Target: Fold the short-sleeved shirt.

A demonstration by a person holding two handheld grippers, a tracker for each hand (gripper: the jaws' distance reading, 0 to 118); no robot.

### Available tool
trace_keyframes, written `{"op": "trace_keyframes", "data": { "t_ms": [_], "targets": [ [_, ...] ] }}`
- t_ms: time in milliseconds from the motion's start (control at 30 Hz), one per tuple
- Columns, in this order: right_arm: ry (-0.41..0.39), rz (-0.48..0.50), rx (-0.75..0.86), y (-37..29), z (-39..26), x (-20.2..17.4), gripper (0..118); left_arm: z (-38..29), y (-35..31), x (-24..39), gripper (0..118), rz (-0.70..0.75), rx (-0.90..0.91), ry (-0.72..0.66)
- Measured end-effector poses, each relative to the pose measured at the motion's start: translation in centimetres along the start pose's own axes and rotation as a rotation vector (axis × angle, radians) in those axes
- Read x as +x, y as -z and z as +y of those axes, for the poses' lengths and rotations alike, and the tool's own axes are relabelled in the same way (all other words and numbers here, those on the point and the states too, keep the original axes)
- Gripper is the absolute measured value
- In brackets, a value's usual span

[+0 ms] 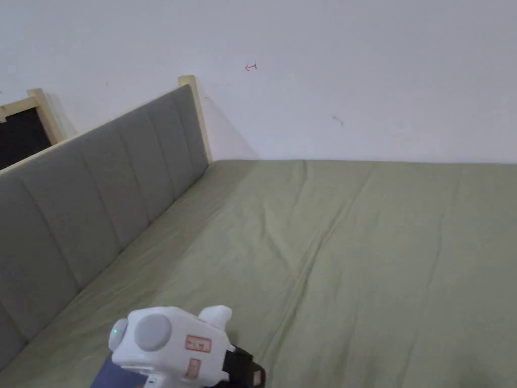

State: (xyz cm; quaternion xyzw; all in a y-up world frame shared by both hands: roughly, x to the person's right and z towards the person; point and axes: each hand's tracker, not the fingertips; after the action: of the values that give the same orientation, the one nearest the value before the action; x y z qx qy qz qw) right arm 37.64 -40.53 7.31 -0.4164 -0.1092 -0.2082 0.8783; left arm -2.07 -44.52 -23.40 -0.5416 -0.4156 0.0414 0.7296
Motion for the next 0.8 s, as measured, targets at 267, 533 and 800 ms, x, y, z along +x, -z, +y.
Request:
{"op": "trace_keyframes", "data": {
  "t_ms": [267, 533, 800],
  "targets": [
    [-0.025, 0.011, 0.256, -6.2, 2.3, 1.0, 0, -2.3, -0.6, 19.1, 2, -0.064, 0.517, 0.208],
    [-0.160, -0.052, 0.819, -13.4, 2.1, -0.5, 0, -4.2, -4.0, 27.8, 2, 0.337, 0.995, 0.446],
    [-0.116, -0.226, 0.943, -11.5, 0.9, -0.2, 0, -7.0, -3.6, 29.3, 2, 0.476, 1.108, 0.398]
  ]
}}
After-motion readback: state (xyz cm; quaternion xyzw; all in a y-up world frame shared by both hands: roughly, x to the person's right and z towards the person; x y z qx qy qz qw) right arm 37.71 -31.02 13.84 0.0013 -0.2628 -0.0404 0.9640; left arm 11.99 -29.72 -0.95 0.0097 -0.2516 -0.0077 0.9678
